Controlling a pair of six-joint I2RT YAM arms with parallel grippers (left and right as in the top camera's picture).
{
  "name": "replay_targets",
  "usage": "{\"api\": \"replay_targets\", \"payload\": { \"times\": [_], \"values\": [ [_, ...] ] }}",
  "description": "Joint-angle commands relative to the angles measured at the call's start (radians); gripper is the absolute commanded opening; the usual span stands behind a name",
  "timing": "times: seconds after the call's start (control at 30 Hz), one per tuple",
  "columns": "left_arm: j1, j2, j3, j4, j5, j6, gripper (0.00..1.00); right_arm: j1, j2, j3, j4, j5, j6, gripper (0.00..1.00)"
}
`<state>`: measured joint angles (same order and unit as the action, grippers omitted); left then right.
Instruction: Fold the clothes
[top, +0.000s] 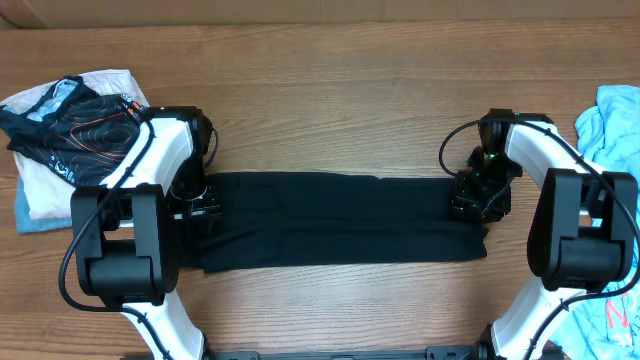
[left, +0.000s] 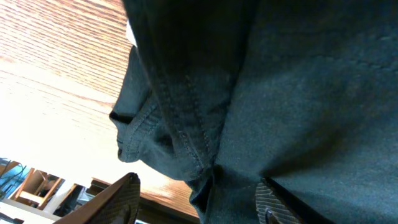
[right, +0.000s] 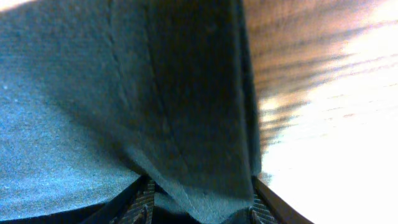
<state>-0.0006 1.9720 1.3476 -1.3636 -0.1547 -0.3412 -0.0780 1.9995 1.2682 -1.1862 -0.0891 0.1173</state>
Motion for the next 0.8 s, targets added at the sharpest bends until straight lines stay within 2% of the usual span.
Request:
{"api": "replay_targets", "payload": {
  "times": [0.0,0.1,0.23,0.27,0.37,0.4,0.53,0.67,0.77],
  "values": [
    [-0.008,-0.011,-0.003,0.010,-0.009,-0.015,0.70,-0.013,-0.006,-0.007,0.043,0.010,-0.002,0.49],
    [-0.008,-0.011,0.009,0.029,-0.002,-0.019,0.78,-0.024,-0.006,-0.007,0.066,0.042,0.012,0.49],
    [-0.008,-0.011,0.066,0.053,0.036,-0.019,0.82,-0.043,-0.006,-0.007,0.121,0.050,0.013,0.48],
    [-0.008,-0.011,0.086,0.059,0.051,-0.018,0.87,-0.047,-0.006,-0.007,0.134,0.050,0.013,0.48],
    [-0.008,-0.011,0.145,0.067,0.101,-0.018,0.88,-0.055,-0.006,-0.007,0.172,0.050,0.008,0.48],
    [-0.008,-0.011,0.163,0.067,0.114,-0.018,1.00,-0.057,-0.006,-0.007,0.187,0.050,0.006,0.47],
    [-0.008,-0.011,0.210,0.067,0.150,-0.018,1.00,-0.070,-0.006,-0.007,0.242,0.050,0.006,0.47],
    [-0.008,-0.011,0.215,0.058,0.152,-0.018,1.00,-0.087,-0.006,-0.007,0.254,0.002,-0.025,0.41],
    [-0.008,-0.011,0.214,0.051,0.153,-0.018,1.00,-0.087,-0.006,-0.007,0.213,-0.053,-0.084,0.49]
  ]
}}
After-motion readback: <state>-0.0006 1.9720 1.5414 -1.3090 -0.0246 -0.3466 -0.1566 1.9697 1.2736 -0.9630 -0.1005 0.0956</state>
